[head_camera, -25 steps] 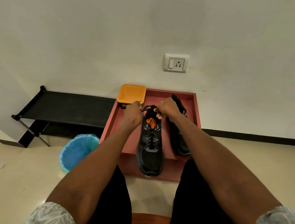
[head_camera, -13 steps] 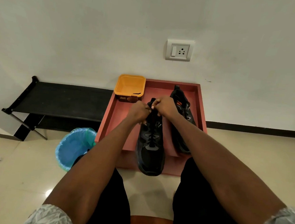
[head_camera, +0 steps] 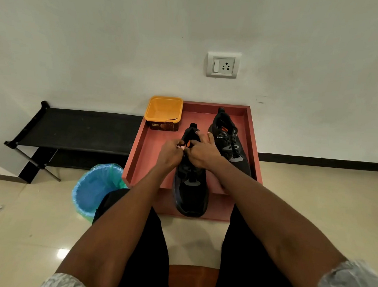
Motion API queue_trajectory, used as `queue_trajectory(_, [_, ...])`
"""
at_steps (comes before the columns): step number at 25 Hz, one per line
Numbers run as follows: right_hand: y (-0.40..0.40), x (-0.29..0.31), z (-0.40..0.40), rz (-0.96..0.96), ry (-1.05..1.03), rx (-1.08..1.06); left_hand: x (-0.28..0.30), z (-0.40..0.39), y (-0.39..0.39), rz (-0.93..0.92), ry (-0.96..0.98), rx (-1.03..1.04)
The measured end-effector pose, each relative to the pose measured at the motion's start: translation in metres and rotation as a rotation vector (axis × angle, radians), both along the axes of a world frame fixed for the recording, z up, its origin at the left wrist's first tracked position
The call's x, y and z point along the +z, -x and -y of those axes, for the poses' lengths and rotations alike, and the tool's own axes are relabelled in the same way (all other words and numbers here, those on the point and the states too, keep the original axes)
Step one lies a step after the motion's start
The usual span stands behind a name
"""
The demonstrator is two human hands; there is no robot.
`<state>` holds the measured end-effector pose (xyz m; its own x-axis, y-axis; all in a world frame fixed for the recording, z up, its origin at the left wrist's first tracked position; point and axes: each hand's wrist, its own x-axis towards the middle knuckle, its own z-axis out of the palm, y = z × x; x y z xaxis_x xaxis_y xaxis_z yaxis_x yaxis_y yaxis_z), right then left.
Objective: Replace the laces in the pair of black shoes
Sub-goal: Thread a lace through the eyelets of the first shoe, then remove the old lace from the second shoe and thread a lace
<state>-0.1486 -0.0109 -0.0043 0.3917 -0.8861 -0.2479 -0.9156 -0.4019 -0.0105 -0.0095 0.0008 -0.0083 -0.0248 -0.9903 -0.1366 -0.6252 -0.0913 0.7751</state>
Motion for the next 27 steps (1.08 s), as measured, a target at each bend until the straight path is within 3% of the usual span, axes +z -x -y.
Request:
queue_trajectory(2, [-0.004,0.005,-0.001,-0.012,-0.028,-0.032,-0.001,-0.009,-0.001,-0.01,0.057,0.008])
queue_trajectory(6, [0.007,0.001,-0.02,0.646,0.334,-0.399,-0.005,-0.019,-0.015,0.039,0.015,0.066])
queue_trajectory(8, [0.011,-0.007,-0.031,0.86,0.236,-0.688,-0.011,-0.022,-0.024,0.021,-0.097,0.093])
queue_trajectory(11, [0.01,-0.022,-0.051,0.885,-0.148,-0.915,-0.006,-0.035,-0.025,-0.021,-0.316,0.034])
queue_trajectory(13, [0.005,-0.029,-0.063,0.985,-0.307,-0.898,-0.007,-0.042,-0.025,-0.018,-0.372,-0.029])
queue_trajectory(20, [-0.056,-0.043,-0.059,0.86,-0.208,-0.875,0.001,-0.049,-0.052,0.149,-0.242,0.068])
queue_trajectory(24, [-0.102,-0.041,-0.036,0.902,-0.281,-0.787,0.006,-0.053,-0.078,0.313,-0.167,0.205])
queue_trajectory(27, [-0.12,-0.033,-0.026,0.942,-0.238,-0.79,0.01,-0.054,-0.085,0.317,-0.146,0.235])
